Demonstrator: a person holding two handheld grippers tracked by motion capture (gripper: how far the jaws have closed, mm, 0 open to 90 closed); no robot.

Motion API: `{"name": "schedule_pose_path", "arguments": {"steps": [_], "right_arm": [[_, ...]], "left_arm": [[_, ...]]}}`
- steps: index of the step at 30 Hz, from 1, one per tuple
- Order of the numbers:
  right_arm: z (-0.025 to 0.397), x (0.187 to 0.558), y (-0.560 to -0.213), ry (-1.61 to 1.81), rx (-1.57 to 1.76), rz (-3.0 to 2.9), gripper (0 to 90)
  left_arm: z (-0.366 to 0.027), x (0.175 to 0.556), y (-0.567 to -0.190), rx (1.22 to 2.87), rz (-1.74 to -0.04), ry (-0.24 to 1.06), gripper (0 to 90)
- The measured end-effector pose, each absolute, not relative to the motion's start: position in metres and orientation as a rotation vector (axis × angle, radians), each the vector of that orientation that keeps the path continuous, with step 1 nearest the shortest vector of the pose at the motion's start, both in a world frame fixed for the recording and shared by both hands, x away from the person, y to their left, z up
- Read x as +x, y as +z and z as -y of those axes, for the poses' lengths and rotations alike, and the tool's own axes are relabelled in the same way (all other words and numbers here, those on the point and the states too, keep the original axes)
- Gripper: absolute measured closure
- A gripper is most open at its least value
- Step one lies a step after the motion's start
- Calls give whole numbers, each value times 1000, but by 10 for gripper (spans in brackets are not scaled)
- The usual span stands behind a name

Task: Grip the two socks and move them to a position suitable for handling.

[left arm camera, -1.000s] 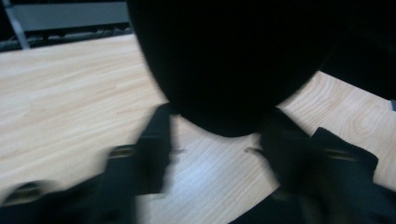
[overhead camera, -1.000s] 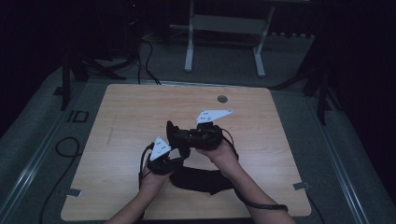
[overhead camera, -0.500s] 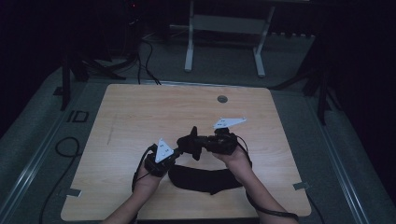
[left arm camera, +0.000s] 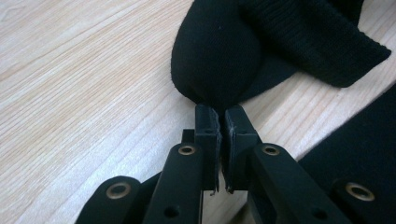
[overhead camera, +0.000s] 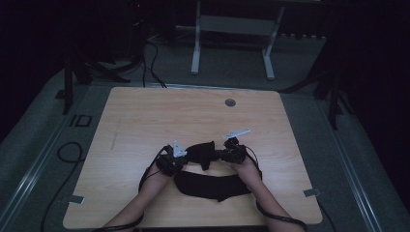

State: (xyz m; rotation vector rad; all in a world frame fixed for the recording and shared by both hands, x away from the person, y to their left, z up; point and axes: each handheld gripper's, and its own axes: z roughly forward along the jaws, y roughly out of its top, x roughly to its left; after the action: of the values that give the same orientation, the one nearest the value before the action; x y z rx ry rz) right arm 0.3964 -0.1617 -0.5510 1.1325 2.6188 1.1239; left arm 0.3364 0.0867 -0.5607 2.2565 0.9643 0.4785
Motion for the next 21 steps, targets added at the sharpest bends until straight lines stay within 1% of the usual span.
{"name": "schedule_pose_path", "arguments": {"steps": [3,4,6,8,9,12,13,15,19,20,21], "right_arm": [[167,399,-555,1057,1146,-2591,879],[170,400,-555,1057,1161,-2592,848],[177,402,-552,1039,1192,-2566,835],[183,403,-549,1036,1210,-2551,800],[185,404,-546,1030,1215,-2543,795],[190,404,-540,1036,1217,-2521,756],[191,402,-536,1042,1219,-2509,739],[189,399,-529,1069,1196,-2499,674],[174,389,-512,1115,1128,-2500,571],[168,386,-510,1125,1104,-2518,563],[159,383,-508,1131,1067,-2546,561]], "left_arm": [[-86,340,-560,2273,-963,479,855],[-86,340,-559,2274,-969,479,849],[-87,342,-558,2284,-979,466,759],[-89,342,-556,2290,-998,477,624],[-91,341,-555,2289,-1001,489,593],[-99,337,-551,2272,-1012,512,544],[-101,336,-550,2270,-1017,519,544],[-108,333,-546,2264,-1022,542,544],[-116,332,-535,2250,-1031,604,554],[-118,332,-532,2234,-1022,600,575],[-119,333,-531,2224,-1017,595,659]]}}
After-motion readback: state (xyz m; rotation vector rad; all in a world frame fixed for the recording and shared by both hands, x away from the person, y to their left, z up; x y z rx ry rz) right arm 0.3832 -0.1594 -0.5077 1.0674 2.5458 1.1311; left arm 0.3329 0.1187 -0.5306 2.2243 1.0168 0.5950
